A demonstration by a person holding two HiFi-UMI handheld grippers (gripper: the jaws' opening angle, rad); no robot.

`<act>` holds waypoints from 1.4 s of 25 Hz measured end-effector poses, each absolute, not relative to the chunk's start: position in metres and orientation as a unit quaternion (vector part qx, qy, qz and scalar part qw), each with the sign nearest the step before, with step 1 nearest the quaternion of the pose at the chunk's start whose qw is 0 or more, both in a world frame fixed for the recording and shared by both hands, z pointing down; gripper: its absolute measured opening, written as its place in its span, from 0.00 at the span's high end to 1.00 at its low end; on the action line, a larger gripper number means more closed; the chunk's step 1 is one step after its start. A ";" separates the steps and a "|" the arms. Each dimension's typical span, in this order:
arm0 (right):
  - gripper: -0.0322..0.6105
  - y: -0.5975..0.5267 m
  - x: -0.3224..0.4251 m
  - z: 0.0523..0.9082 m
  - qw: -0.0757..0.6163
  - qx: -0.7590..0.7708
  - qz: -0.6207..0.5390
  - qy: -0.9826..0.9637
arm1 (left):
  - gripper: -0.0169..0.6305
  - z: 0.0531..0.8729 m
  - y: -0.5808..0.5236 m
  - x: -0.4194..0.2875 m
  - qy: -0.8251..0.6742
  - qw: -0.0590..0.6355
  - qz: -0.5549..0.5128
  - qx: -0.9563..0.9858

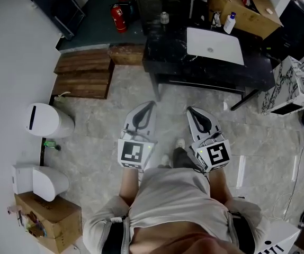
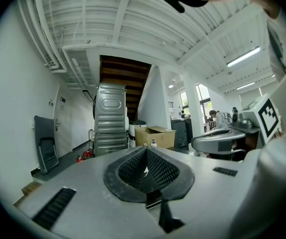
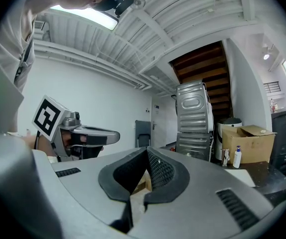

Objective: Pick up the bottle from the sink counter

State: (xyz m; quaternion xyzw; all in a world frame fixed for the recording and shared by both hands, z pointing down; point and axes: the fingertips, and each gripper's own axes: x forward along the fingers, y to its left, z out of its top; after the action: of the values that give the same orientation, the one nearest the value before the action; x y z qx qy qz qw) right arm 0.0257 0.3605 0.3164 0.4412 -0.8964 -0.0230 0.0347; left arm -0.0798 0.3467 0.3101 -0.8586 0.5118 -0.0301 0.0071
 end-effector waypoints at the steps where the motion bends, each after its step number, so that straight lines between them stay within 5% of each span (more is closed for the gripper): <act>1: 0.95 0.355 0.028 0.317 0.034 0.439 -0.023 -0.898 | 0.97 0.311 0.343 -0.078 0.514 0.007 -0.031 -0.857; 35: 0.95 0.216 0.077 0.321 0.023 0.388 -0.001 -0.921 | 0.97 0.314 0.221 -0.024 0.556 -0.001 -0.049 -0.830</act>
State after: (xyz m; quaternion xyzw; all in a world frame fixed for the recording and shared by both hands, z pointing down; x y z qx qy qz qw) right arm 0.0770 0.2162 0.3211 0.3883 -0.9213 -0.0013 0.0230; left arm -0.0243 0.2207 0.3145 -0.8297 0.5561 -0.0495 -0.0006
